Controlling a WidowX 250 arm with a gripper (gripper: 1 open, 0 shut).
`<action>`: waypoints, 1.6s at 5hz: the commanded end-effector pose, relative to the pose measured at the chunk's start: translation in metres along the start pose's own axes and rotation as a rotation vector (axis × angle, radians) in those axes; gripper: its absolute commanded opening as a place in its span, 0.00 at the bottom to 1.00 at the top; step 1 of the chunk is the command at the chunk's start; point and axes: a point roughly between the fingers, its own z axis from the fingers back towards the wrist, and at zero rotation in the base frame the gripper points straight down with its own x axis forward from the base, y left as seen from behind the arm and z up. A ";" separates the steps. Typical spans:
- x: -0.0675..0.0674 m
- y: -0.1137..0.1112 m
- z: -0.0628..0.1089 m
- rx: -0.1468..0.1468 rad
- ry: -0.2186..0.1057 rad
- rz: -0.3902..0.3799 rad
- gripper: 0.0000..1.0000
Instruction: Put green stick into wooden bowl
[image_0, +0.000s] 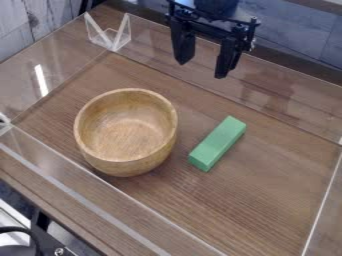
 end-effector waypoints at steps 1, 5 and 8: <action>-0.005 -0.002 -0.014 -0.003 0.007 -0.042 1.00; 0.017 -0.049 -0.097 -0.016 -0.065 -0.287 1.00; 0.007 -0.052 -0.083 -0.033 -0.109 -0.354 1.00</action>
